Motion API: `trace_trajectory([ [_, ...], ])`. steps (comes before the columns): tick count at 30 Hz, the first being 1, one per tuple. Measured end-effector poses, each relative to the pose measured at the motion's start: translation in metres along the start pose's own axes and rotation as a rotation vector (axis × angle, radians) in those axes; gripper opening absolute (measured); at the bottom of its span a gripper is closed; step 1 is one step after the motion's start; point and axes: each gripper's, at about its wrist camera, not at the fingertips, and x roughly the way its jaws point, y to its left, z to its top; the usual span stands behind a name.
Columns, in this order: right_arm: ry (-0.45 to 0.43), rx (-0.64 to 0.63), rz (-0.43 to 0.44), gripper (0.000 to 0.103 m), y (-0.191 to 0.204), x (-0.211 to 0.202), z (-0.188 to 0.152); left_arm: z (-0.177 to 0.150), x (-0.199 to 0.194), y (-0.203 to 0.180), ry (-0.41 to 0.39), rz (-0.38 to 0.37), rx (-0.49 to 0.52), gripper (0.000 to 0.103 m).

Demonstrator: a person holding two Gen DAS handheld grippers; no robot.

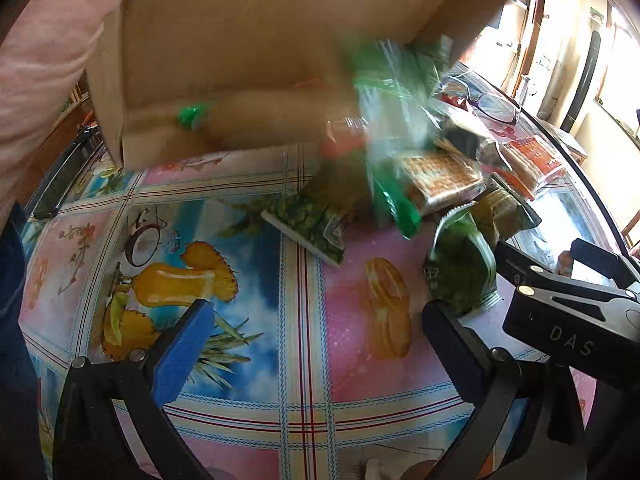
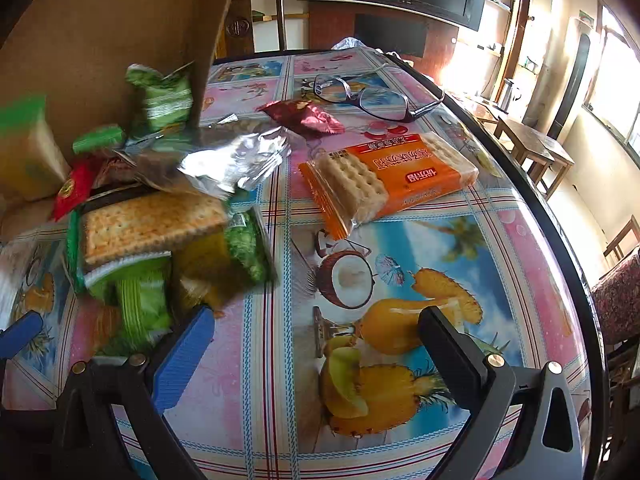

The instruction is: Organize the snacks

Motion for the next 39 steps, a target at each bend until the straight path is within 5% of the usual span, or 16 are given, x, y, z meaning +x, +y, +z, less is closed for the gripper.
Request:
trace_trajectory([
  [39, 0.000, 0.000, 0.000, 0.102, 0.0004, 0.0032, -0.0005, 0.0007, -0.0009, -0.0010, 0.000, 0.000, 0.000, 0.103],
])
